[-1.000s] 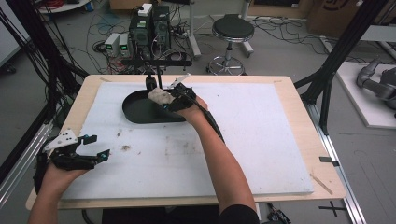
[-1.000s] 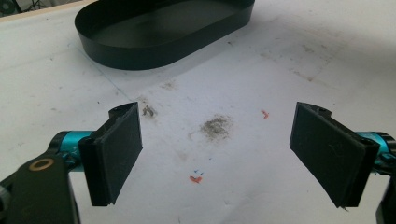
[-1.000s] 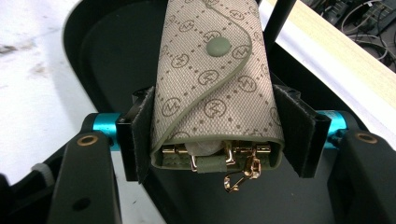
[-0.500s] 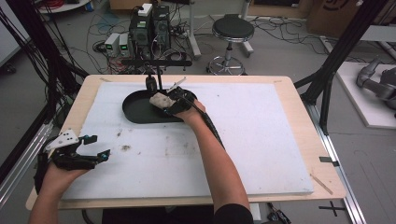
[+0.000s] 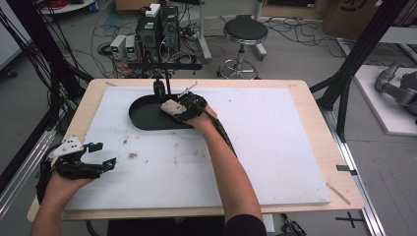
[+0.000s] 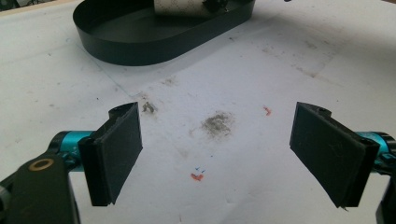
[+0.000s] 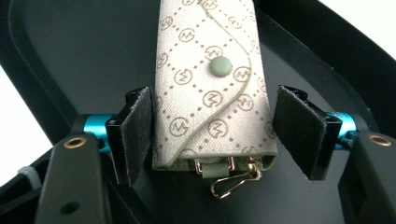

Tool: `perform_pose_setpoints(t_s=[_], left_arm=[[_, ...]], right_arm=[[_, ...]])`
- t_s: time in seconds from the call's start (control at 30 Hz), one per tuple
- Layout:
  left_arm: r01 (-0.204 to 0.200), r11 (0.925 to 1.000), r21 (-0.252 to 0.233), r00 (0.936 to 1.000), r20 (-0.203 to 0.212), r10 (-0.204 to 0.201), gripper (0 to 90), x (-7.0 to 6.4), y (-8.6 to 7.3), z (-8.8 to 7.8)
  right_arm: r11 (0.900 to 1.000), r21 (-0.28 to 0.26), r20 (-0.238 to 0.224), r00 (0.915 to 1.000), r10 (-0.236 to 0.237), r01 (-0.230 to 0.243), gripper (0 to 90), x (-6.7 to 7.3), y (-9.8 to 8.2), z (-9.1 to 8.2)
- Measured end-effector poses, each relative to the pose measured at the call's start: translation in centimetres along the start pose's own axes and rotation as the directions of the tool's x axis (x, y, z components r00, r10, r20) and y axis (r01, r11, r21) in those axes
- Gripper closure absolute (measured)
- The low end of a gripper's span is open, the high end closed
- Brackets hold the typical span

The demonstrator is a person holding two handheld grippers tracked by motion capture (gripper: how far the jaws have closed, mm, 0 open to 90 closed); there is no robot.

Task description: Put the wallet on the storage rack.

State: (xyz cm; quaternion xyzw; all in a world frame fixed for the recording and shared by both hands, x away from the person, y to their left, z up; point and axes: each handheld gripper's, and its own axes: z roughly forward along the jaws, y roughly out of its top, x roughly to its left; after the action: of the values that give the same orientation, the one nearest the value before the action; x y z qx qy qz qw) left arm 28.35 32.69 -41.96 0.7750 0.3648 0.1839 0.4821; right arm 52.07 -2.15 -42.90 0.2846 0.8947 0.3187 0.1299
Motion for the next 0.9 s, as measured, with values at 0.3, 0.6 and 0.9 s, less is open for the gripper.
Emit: perform_pose_setpoints(t_s=[0.3,0.6,0.9], left_arm=[[-0.002,1.0,0.004,1.0,0.004,0.002,16.8,-0.1,0.0,0.3],[-0.009,1.0,-0.003,0.9997,0.021,0.009,16.8,-0.4,0.5,1.0],[-0.012,0.9999,0.001,0.9989,0.046,0.012,16.8,-0.4,1.1,2.5]], right_arm=[[1.0,-0.012,0.002,0.9998,0.02,-0.02,22.0,-0.3,0.0,-1.8],[0.999,-0.045,0.013,0.9999,-0.01,0.011,21.2,-0.5,-0.6,-5.2],[0.996,-0.087,0.038,0.9993,0.002,0.002,19.9,-0.7,-2.4,-8.7]])
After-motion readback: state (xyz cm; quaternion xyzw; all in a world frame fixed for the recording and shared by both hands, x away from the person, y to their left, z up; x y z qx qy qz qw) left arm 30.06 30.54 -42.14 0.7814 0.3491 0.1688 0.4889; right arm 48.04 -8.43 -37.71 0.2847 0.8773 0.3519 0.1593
